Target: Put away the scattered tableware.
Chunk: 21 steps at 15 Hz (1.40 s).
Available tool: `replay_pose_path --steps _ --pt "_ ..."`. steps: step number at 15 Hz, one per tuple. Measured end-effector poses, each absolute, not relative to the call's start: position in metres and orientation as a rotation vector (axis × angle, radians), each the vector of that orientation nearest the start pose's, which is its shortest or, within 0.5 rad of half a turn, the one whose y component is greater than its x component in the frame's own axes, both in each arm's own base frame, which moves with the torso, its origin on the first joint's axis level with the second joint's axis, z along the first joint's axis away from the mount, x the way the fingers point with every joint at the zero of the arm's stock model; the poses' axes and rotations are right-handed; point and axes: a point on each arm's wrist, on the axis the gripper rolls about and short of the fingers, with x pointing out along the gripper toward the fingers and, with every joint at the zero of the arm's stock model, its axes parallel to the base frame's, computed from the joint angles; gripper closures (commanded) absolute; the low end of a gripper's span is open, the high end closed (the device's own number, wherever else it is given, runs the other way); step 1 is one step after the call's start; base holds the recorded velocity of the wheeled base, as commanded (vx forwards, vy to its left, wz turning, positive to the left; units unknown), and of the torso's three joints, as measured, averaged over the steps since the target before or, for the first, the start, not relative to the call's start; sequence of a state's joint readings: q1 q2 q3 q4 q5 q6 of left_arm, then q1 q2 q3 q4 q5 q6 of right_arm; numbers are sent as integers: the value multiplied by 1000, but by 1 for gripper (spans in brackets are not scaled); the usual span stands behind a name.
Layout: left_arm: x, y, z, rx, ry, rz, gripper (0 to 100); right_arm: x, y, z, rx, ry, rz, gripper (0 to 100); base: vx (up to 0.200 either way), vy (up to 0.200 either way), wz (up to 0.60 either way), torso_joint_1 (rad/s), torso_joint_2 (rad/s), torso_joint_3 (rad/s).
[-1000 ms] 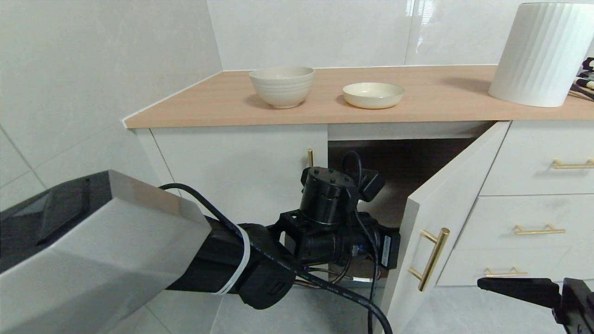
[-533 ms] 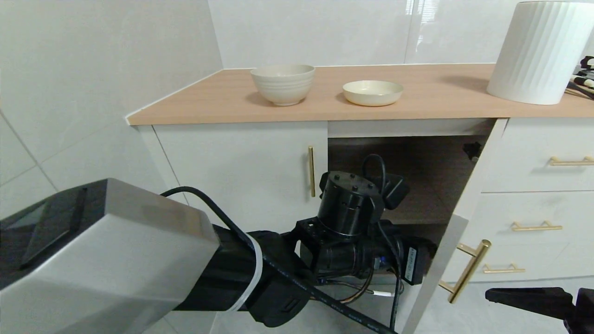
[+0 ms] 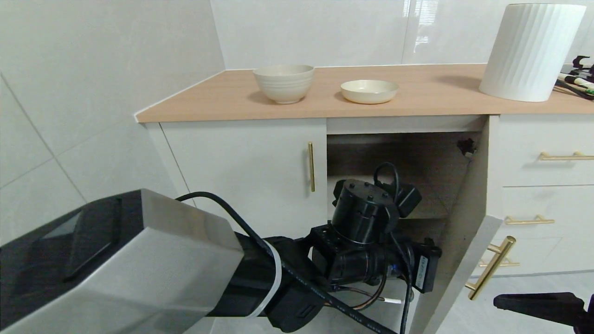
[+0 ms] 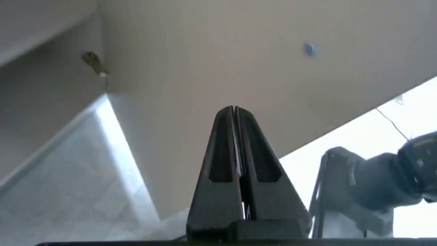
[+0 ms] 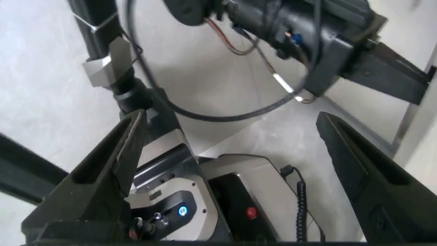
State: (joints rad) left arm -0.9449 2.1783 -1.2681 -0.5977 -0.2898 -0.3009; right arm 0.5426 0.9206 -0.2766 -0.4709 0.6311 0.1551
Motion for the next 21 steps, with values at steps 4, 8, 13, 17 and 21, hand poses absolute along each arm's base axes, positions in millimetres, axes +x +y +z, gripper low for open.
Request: replay_pose_path --steps 4,8,13,17,21 --pt "235 -375 129 -153 478 -1216 100 76 62 177 147 272 1205 0 0 0 0 0 0 0" --pt "198 -376 143 -167 502 -1289 100 74 62 177 148 268 1222 0 0 0 0 0 0 0" --pt "250 -296 148 -202 490 -984 100 89 69 185 162 292 1191 0 0 0 0 0 0 0" --pt "266 -211 172 -249 397 -754 100 141 85 207 196 321 1086 0 0 0 0 0 0 0" --pt "248 -142 200 -249 298 -622 0 203 99 224 215 366 1010 0 0 0 0 0 0 0"
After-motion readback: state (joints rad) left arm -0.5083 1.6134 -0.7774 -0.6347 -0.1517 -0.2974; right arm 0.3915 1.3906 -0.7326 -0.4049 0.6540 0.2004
